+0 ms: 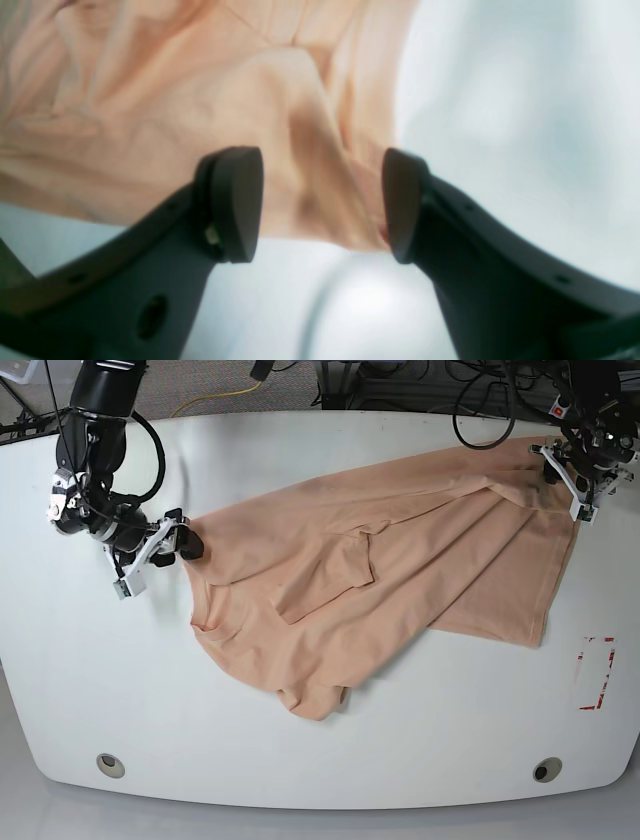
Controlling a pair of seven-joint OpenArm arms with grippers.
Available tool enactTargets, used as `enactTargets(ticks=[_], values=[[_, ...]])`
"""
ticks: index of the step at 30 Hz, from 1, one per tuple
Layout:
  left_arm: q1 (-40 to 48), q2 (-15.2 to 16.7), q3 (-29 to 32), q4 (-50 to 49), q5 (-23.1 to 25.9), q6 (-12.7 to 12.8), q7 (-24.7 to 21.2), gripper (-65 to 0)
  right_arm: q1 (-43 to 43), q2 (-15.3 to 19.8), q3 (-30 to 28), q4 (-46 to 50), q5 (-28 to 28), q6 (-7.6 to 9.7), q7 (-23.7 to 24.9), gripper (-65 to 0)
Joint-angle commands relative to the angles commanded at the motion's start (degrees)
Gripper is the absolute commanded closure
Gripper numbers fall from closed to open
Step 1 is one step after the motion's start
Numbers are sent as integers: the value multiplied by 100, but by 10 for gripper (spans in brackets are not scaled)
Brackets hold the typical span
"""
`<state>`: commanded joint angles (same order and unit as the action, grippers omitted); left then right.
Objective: Fold the T-shirt properly
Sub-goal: 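Drag the grasped edge with the right gripper back toward the collar corner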
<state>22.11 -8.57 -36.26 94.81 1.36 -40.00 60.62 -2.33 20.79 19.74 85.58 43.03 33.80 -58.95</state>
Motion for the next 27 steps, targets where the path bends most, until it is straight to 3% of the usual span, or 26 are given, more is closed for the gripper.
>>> enactTargets(ticks=[3,9,10,14,15,18,27], values=[[0,0,0,0,0,0,0,-325,0,62,-18,-246,-44,0,185,-355],[0,0,-18,0,0,0,0,-325,-9,-53,-9,-369,-853,9,290,-330],[0,0,-18,0,0,0,0,-325,-9,-62,18,-369,-897,9,290,-303],[0,0,-26,0,0,0,0,-325,-264,-53,35,-273,-923,18,299,-49],[0,0,-26,0,0,0,0,-325,-290,-53,35,-246,-932,18,299,-11],[0,0,-9,0,0,0,0,-325,-519,-62,53,-79,-914,18,299,0],[0,0,-9,0,0,0,0,-325,-1468,-343,958,1231,-923,9,-53,0]])
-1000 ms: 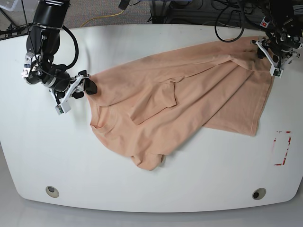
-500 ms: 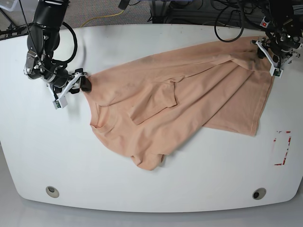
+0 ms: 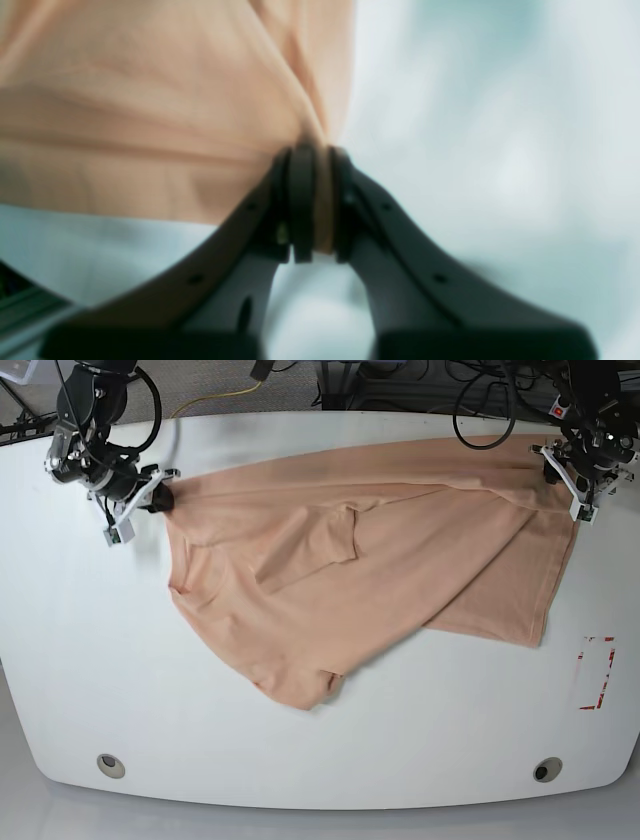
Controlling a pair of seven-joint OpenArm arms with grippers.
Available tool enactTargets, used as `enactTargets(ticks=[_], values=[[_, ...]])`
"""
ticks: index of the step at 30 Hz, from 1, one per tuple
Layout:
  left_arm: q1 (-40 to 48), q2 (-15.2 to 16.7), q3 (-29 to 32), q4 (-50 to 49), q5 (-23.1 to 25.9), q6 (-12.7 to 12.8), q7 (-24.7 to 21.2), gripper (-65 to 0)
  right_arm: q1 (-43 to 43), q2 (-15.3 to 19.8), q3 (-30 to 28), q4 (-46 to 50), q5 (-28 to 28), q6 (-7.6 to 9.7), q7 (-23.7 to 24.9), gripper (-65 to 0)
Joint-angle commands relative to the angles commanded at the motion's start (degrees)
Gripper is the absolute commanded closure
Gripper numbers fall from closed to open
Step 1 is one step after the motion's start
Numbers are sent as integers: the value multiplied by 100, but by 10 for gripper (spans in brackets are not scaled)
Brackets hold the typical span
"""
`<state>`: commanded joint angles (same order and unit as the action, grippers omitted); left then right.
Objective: Fold the T-shirt properly
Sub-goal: 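Drag the grasped edge with the right gripper back toward the collar corner, then move the left gripper to the shirt hem corner and grasp it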
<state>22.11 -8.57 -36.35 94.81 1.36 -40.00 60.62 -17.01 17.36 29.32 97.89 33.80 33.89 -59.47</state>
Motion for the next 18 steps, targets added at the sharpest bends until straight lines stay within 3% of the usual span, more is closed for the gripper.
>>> enactTargets(ticks=[8,18], values=[[0,0,9,0,0,0,0,-325,-730,-290,598,774,9,0,-492,0],[0,0,9,0,0,0,0,-325,-1319,-457,642,941,9,0,-580,0]])
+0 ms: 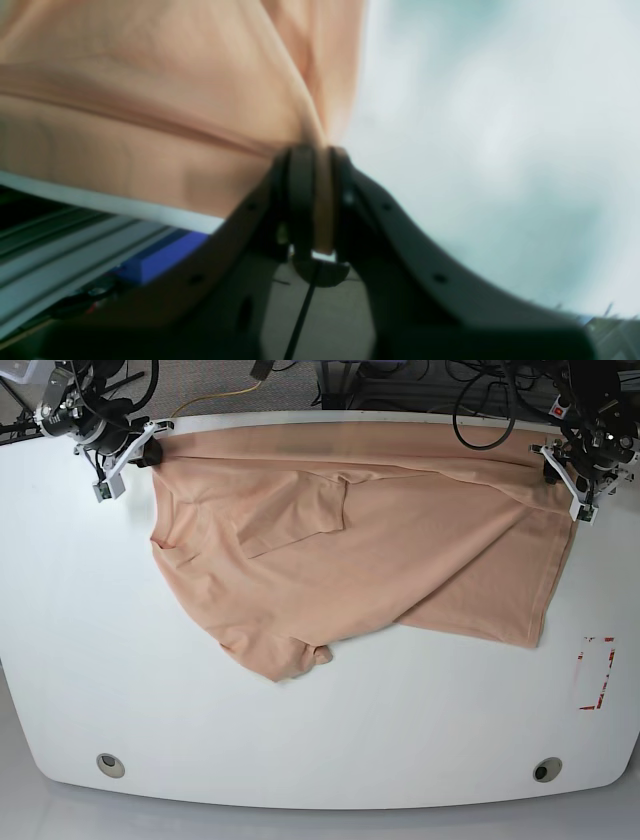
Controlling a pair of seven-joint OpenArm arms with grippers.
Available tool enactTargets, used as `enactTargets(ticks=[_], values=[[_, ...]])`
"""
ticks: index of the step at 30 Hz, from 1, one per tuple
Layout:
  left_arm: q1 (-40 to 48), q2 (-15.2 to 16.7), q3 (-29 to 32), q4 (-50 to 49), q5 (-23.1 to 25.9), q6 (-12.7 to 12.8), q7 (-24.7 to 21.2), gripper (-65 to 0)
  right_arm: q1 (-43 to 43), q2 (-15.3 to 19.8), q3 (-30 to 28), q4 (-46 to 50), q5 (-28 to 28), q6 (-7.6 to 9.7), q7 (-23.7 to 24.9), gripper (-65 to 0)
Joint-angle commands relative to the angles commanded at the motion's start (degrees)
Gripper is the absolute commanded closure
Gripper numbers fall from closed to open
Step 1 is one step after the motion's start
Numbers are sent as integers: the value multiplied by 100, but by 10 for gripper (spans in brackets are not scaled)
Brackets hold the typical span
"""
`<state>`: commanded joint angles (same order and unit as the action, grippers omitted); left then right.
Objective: Fold the T-shirt properly
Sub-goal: 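Move the left gripper to the shirt hem corner and grasp it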
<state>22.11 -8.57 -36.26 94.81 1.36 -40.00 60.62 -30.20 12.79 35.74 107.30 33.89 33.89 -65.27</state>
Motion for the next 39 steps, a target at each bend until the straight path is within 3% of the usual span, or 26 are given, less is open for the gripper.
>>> enactTargets(ticks=[12,16,18,21,24,28,30,33,39], values=[[-273,141,-308,352,-44,0,26,-325,-308,-202,123,62,0,0,18,0],[-431,316,-563,923,-484,0,26,-325,-211,-211,246,273,0,0,0,-21],[-466,316,-677,1213,-914,0,35,-325,-211,-211,255,448,0,0,0,-111],[-571,308,-782,1451,-1415,0,352,-326,-202,-211,264,563,9,0,-9,-303],[-914,308,-941,1556,-1486,0,791,-326,-149,-202,413,571,9,9,-9,-373],[-1327,281,-1222,1574,-1503,0,1169,-329,132,-185,695,563,9,9,-9,-365],[-1451,246,-1301,1574,-1495,0,1196,-331,343,-176,738,563,9,35,-9,-365],[-1574,132,-1240,1556,-1486,0,1204,-332,765,-44,747,545,9,220,-9,-365],[-1899,79,-967,1521,-1477,0,1196,-344,1890,158,404,176,-26,237,-352,-365]])
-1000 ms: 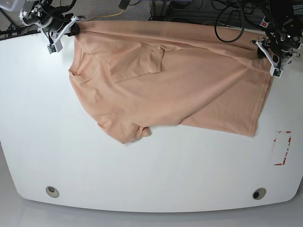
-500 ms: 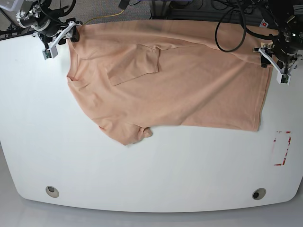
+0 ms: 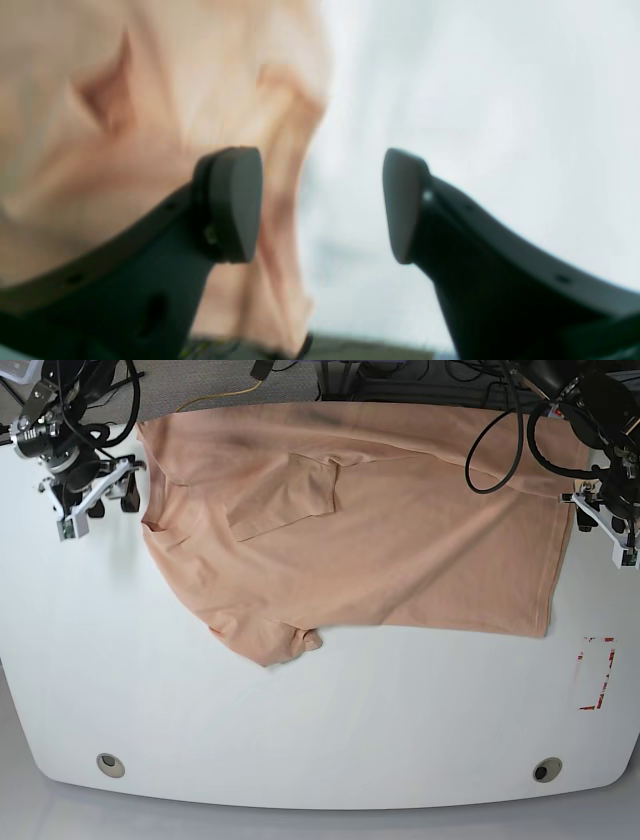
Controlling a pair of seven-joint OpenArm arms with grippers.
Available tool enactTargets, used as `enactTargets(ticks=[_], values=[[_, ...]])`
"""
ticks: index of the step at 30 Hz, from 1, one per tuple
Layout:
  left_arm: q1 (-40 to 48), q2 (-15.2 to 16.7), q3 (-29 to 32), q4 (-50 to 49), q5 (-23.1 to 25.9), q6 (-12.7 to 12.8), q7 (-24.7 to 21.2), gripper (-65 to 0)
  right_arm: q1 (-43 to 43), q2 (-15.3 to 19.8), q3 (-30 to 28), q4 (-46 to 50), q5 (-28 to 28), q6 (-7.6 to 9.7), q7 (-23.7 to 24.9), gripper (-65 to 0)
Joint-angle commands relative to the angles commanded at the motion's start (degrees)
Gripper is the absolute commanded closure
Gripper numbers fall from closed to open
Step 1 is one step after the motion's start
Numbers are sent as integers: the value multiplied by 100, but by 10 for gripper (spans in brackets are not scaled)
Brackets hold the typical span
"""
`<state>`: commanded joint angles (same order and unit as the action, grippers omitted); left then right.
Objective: Fold the T-shirt properly
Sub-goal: 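Move the left gripper to the shirt hem corner and grasp it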
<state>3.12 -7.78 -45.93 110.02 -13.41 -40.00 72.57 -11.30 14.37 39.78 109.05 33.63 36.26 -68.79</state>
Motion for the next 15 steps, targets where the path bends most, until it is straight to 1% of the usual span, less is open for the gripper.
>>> enactTargets(ticks=[3,4,5,9,11,12,15], values=[[-352,0,167,-9,0,0,-26,-415,703,141,-387,-527,0,-9,-35,-365],[-431,0,211,-9,0,0,-26,-424,853,176,-466,-677,0,-9,-35,-365],[-563,0,273,-9,0,0,-35,-431,1090,202,-598,-905,0,-9,-35,-365],[-923,9,703,-26,0,0,-343,-433,1881,237,-976,-1776,-9,0,-35,-365],[-1029,9,879,-114,0,0,-475,-433,2233,343,-1125,-2163,-9,0,-9,-365],[-1090,9,958,-176,0,119,-598,-433,2418,404,-1240,-2418,-9,0,44,-365],[-1204,0,1090,-554,0,857,-1081,-431,2945,475,-1644,-3130,-9,26,352,-365]])
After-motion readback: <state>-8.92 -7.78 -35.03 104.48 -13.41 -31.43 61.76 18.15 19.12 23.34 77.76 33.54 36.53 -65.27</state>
